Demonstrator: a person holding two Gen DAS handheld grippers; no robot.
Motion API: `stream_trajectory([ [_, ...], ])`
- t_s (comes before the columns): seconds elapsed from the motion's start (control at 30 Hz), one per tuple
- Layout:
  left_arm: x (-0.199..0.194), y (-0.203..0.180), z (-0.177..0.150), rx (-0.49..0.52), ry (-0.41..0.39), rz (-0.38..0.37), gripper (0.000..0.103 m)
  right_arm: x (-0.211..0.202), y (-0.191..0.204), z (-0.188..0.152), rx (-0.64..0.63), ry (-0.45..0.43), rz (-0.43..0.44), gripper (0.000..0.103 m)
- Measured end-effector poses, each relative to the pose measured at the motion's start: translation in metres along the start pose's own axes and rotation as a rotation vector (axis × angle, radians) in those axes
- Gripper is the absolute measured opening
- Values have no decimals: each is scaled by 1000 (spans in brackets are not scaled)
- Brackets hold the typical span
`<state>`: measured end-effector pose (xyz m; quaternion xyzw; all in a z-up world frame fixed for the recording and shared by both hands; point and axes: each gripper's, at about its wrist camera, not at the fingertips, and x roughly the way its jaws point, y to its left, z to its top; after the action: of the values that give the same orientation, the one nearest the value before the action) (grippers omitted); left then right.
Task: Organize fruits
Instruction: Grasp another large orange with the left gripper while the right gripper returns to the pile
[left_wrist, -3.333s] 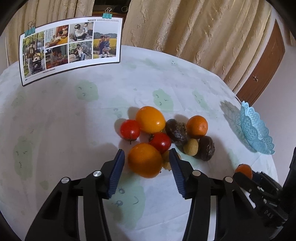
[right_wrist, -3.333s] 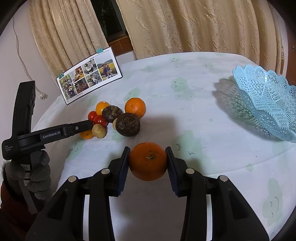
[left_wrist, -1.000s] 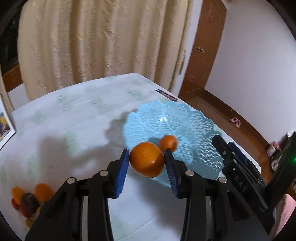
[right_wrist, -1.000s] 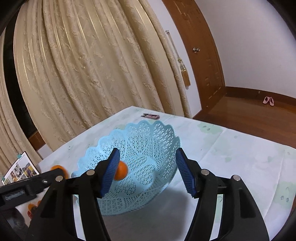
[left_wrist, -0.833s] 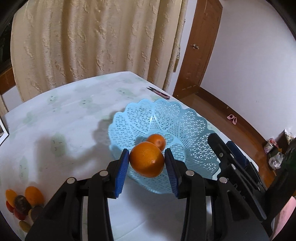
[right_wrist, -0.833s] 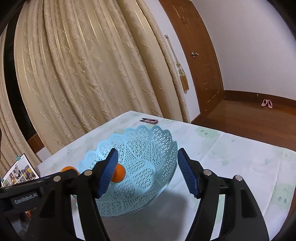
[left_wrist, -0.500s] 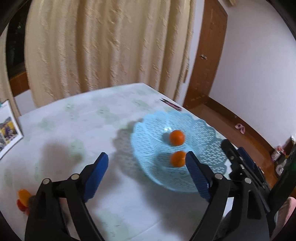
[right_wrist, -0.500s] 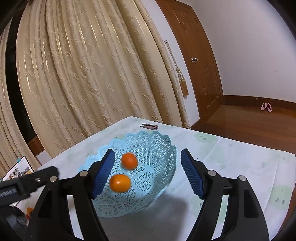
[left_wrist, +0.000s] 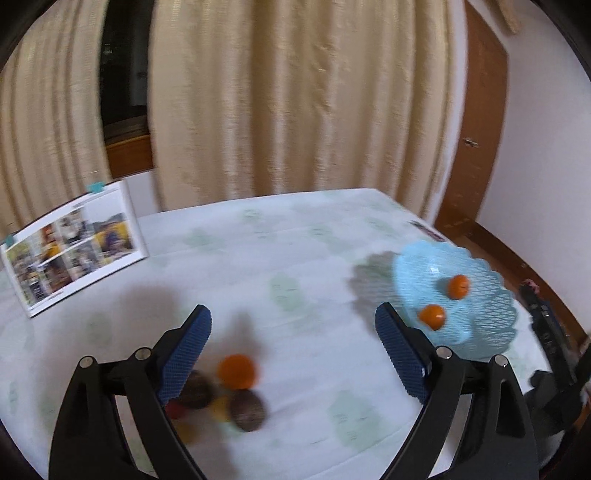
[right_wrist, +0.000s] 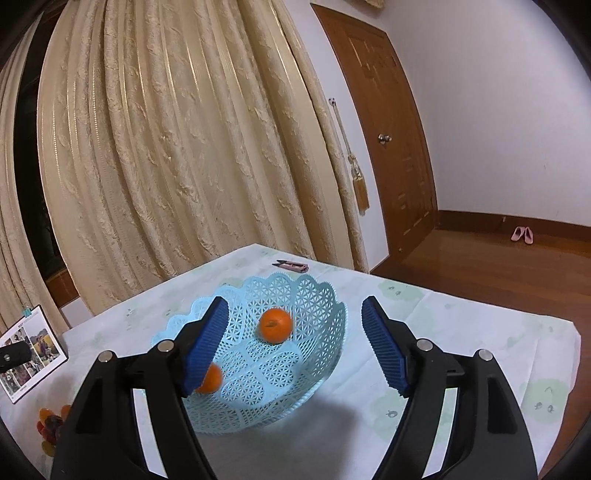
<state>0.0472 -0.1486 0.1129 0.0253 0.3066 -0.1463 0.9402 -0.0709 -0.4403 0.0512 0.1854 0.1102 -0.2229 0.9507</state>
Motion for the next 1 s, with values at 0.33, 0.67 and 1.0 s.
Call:
stream_trajectory([
  [0.33, -11, 88, -23, -134, 24, 144, 90, -6, 11, -2, -44, -5, -27, 77],
  [0.67, 12, 131, -51, -184, 116, 198, 90, -26, 51, -19, -82, 64, 91, 77],
  [1.0, 54, 143, -57, -173, 225, 134, 72, -35, 105, -46, -197, 148, 225, 79],
])
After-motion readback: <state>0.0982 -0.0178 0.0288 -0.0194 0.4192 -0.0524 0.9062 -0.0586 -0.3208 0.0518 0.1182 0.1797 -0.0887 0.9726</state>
